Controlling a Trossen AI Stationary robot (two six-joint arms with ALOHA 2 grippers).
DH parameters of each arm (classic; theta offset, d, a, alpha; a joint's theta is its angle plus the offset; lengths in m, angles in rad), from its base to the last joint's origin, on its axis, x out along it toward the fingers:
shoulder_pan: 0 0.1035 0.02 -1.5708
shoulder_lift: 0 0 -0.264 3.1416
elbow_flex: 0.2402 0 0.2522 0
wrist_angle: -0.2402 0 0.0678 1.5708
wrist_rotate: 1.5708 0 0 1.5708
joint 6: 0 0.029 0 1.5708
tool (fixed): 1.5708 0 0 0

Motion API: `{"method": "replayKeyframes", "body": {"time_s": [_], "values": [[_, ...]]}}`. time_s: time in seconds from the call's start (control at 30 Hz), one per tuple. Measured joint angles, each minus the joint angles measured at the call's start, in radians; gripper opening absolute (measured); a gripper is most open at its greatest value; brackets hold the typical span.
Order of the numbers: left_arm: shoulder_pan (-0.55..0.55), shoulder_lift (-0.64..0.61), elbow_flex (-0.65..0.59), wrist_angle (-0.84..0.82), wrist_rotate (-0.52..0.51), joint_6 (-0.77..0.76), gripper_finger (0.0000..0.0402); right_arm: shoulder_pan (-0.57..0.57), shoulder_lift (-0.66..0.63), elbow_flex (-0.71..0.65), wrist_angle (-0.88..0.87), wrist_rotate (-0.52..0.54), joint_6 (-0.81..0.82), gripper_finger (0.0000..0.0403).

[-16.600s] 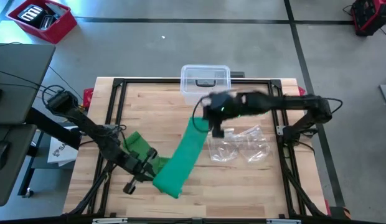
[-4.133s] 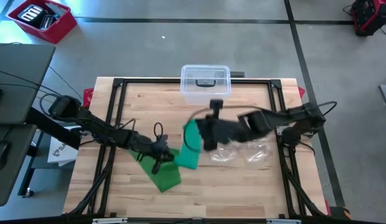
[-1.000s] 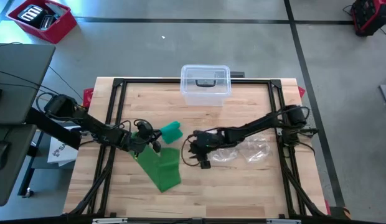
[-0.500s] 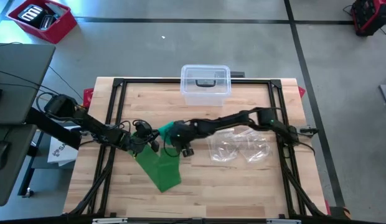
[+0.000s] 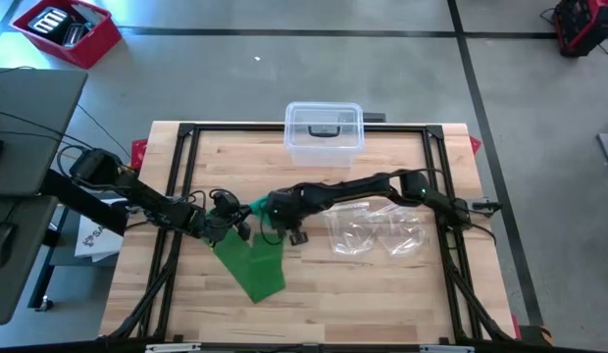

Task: Roll bandage
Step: Roll the blue bandage

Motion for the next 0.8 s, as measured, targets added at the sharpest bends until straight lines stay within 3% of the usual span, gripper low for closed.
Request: {"method": "replayKeyframes", "body": {"time_s": [0.3, 0.43, 0.63, 0.8], "values": [[-0.045, 0.000, 0.000, 0.015, 0.008, 0.052, 0.0001, 0.085, -0.152, -0.008, -0.169, -0.053, 0.018, 0.0000], [-0.055, 0.000, 0.000, 0.016, 0.001, 0.053, 0.0001, 0.110, -0.168, -0.008, -0.097, -0.058, 0.062, 0.0002], [-0.056, 0.000, 0.001, 0.008, -0.030, 0.045, 0.0001, 0.074, -0.084, -0.009, 0.046, -0.105, 0.036, 0.0013], [-0.052, 0.000, 0.001, -0.002, -0.038, 0.026, 0.0001, 0.020, -0.019, -0.008, 0.211, -0.054, 0.029, 0.0023]]}}
